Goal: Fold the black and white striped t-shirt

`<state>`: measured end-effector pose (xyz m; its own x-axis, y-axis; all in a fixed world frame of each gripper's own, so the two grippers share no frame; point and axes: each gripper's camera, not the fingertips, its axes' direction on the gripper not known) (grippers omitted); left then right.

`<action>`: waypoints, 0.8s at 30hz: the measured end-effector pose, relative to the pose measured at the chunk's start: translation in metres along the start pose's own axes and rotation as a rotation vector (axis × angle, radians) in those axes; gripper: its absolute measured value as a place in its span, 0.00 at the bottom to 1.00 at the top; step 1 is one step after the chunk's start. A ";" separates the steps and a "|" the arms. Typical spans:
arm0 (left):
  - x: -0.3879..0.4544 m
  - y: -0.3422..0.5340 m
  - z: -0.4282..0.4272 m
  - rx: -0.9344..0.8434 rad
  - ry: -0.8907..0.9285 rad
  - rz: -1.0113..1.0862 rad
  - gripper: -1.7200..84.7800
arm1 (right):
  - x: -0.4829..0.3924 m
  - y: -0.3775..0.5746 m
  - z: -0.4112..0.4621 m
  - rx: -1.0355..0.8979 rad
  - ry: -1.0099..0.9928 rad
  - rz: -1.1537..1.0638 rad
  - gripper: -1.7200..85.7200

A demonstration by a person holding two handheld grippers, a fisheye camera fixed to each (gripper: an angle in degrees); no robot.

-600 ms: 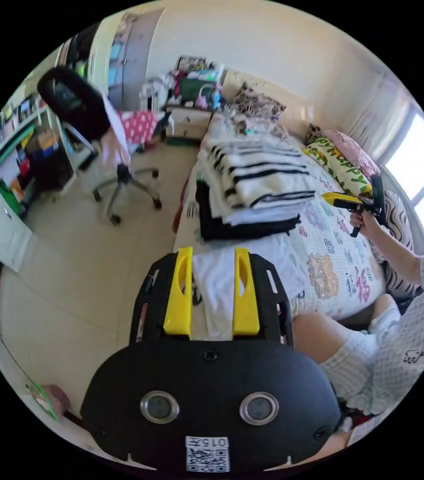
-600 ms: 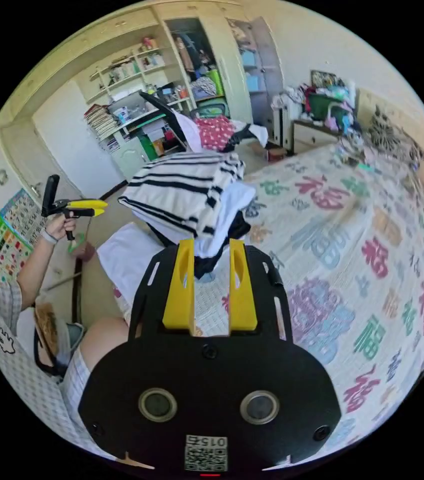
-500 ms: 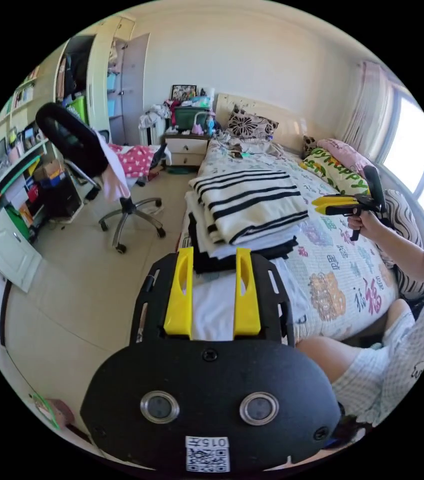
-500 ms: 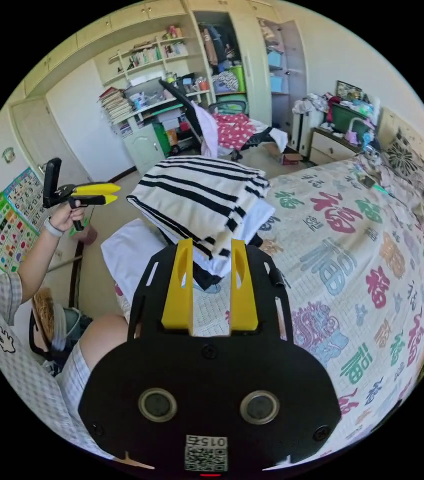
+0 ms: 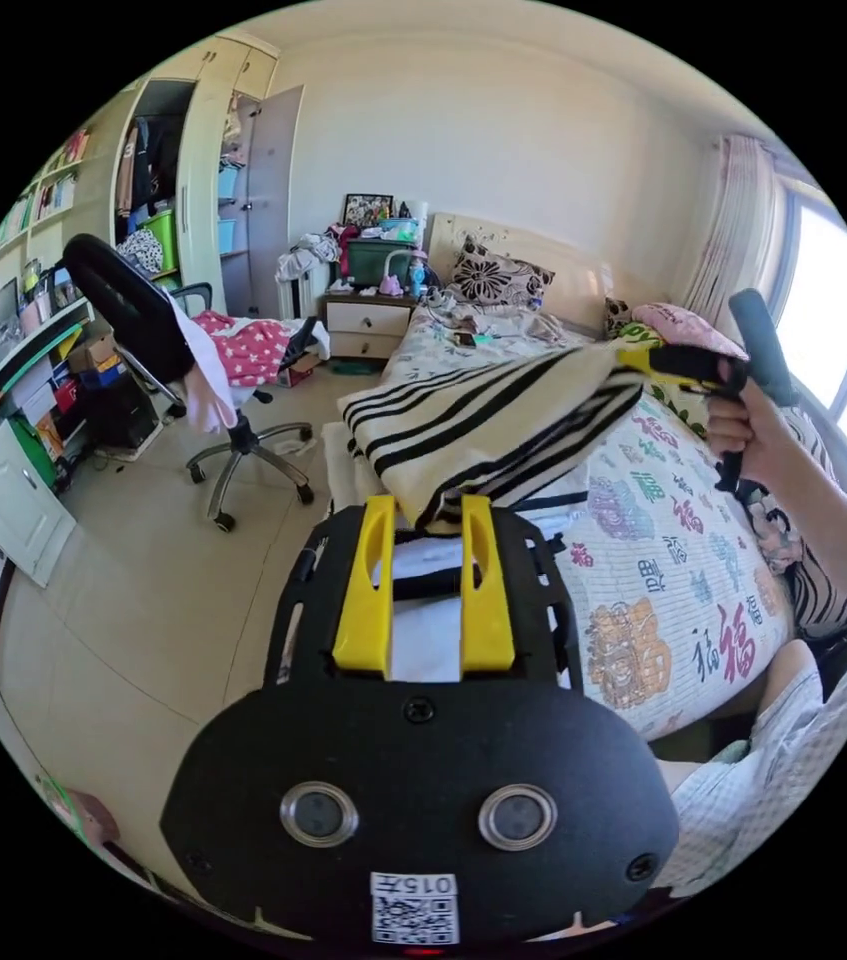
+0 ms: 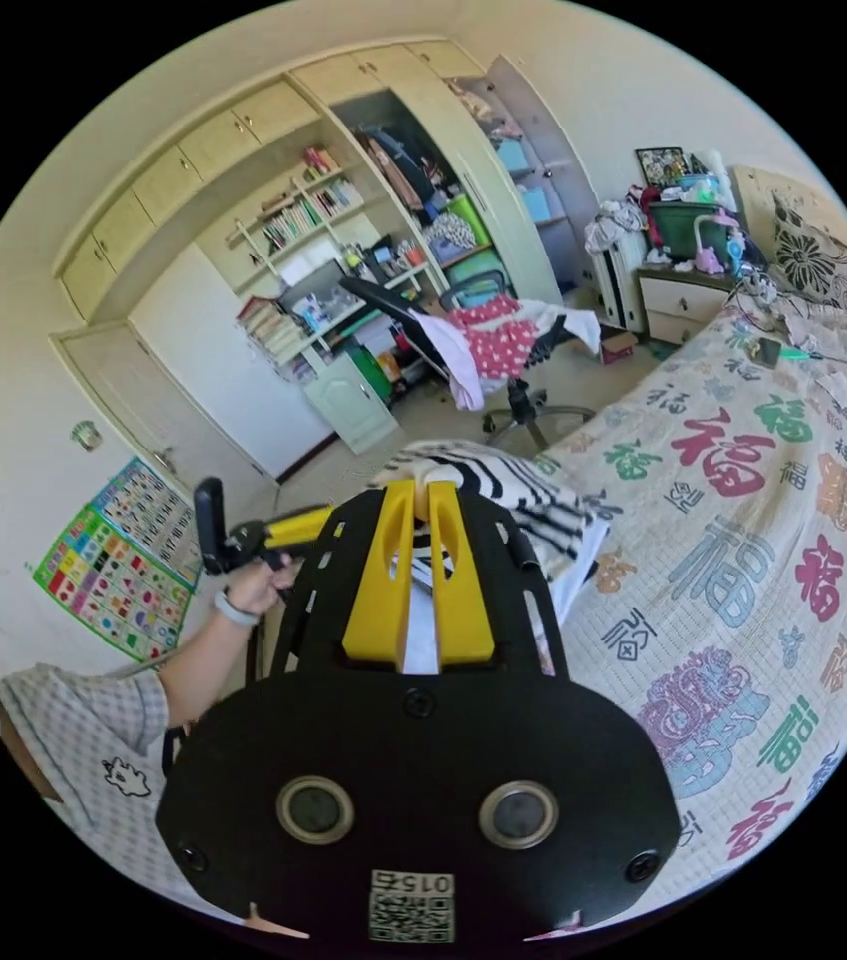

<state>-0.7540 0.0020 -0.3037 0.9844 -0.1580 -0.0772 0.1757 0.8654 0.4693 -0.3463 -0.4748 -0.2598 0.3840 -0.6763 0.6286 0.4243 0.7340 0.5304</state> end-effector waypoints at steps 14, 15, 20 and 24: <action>0.177 -0.028 -0.155 0.366 0.247 0.068 0.02 | -0.175 -0.023 -0.271 0.121 0.267 -0.011 0.03; 0.191 -0.036 -0.171 0.381 0.270 0.095 0.02 | -0.180 -0.020 -0.284 0.129 0.288 -0.011 0.03; 0.261 -0.061 -0.215 0.432 0.291 0.218 0.01 | -0.213 0.026 -0.393 0.207 0.368 -0.034 0.03; 0.312 -0.071 -0.223 0.433 0.411 0.265 0.02 | -0.220 0.076 -0.455 0.207 0.369 -0.061 0.03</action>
<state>-0.4581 -0.0026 -0.5570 0.9316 0.3033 -0.2004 -0.0073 0.5666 0.8239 -0.0248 -0.2989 -0.6163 0.6469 -0.6682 0.3674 0.2956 0.6639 0.6869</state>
